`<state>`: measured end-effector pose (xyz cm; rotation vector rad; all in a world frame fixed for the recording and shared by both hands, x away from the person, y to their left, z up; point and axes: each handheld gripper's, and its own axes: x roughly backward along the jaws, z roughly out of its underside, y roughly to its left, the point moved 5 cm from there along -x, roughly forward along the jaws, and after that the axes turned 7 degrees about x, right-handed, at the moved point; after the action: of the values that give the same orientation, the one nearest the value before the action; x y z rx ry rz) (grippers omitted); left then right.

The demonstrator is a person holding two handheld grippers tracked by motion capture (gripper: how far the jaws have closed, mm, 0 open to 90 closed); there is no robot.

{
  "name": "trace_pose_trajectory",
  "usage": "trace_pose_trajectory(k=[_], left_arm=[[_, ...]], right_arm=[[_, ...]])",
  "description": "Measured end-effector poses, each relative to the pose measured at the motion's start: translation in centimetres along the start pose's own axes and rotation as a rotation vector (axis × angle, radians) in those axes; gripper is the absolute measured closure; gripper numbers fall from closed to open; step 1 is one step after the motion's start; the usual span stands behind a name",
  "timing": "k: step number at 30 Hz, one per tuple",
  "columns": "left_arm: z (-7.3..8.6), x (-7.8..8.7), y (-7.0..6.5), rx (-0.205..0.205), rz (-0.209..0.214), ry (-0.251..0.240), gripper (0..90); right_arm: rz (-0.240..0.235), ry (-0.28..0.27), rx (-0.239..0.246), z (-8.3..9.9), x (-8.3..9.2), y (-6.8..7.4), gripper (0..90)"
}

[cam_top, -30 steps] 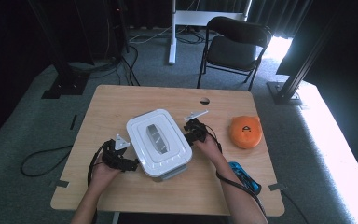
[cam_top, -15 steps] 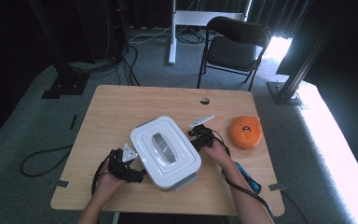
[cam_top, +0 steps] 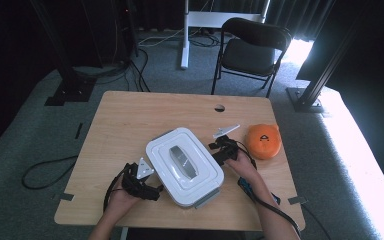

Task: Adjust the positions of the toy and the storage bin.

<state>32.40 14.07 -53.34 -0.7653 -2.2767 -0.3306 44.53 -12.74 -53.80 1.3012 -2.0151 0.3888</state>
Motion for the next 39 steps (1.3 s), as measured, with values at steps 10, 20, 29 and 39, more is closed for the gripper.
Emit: trace_pose_trajectory(k=[10,20,29,39], left_arm=[[2.2,0.0,2.4,0.087,-0.003,0.011,1.1],[4.3,0.6,5.3,0.14,-0.028,0.011,1.1],[6.8,0.6,7.2,0.185,-0.06,0.075,1.1],[8.1,1.2,8.6,0.218,-0.083,0.063,1.1]], right_arm=[[0.112,-0.016,-0.008,1.8,3.1,-0.2,17.2],[0.191,-0.056,-0.064,4.1,6.8,-0.1,16.9],[0.222,-0.115,-0.147,6.7,9.7,0.5,13.3],[0.257,-0.14,-0.187,7.3,12.1,2.5,11.8]])
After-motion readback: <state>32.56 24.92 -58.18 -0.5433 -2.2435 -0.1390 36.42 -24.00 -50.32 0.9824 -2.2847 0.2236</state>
